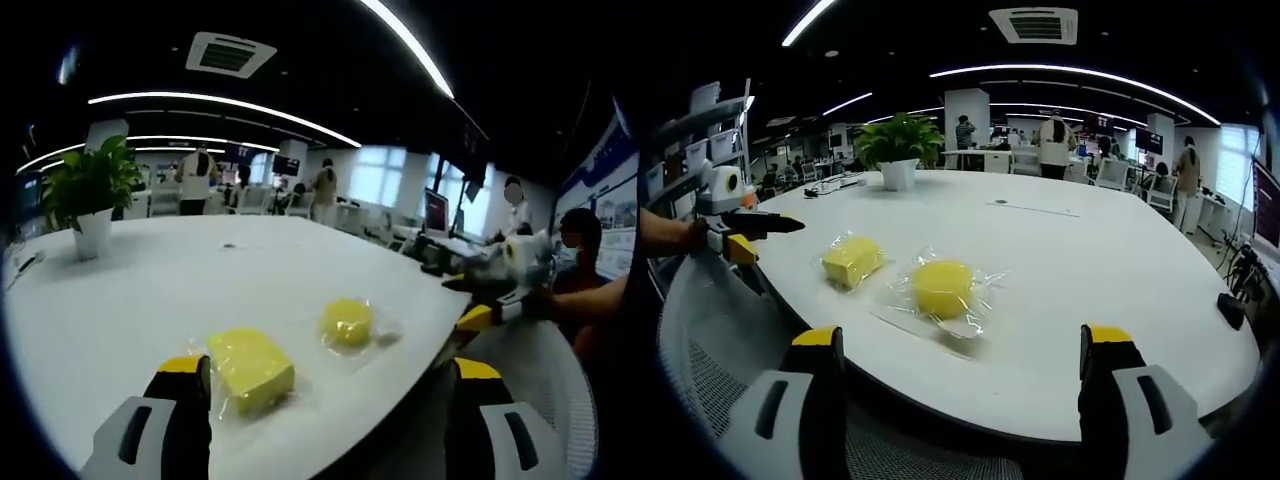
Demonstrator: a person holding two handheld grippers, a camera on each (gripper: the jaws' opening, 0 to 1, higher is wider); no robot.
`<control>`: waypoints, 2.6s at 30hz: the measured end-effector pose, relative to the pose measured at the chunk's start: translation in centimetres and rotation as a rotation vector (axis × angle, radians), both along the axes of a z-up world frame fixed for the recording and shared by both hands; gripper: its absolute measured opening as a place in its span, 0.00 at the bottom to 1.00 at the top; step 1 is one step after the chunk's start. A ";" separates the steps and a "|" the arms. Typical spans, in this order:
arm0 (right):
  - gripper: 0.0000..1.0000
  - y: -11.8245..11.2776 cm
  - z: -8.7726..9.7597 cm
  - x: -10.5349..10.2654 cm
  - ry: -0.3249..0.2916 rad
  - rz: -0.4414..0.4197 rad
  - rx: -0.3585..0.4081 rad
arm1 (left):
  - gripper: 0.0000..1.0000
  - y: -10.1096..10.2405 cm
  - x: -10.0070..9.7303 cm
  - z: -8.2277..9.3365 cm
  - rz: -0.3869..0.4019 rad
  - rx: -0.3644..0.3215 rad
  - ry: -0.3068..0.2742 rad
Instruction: Compare the silicone blocks by pressing each to a similar depth, holding the contact briefly, and releasing to observe deformation and rebound differences across the visible hardness samples.
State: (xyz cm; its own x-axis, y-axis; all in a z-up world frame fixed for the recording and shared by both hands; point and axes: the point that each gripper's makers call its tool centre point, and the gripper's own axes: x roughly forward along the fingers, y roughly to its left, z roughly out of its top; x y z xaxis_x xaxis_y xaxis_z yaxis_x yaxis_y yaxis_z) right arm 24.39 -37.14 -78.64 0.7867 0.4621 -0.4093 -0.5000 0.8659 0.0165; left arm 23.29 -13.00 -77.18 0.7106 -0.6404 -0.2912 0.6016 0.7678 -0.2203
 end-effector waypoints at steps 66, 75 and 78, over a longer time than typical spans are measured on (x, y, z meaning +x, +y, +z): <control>0.86 -0.2 -0.2 0.0 0.009 -0.005 0.006 | 0.66 -8.9 8.1 -0.5 -0.118 -0.152 0.252; 0.84 -0.2 -0.3 0.1 0.014 -0.009 0.009 | 0.59 -10.3 11.3 -2.8 -0.091 -0.189 0.335; 0.83 -0.2 -0.3 0.0 0.017 -0.007 0.010 | 0.58 -10.6 12.2 -3.8 -0.083 -0.180 0.362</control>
State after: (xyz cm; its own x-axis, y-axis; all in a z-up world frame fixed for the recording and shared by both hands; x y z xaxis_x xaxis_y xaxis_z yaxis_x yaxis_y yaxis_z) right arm 24.42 -37.37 -78.98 0.7829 0.4605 -0.4183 -0.4932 0.8693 0.0339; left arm 35.45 -23.61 -81.00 0.5269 -0.7546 -0.3910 0.5184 0.6500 -0.5557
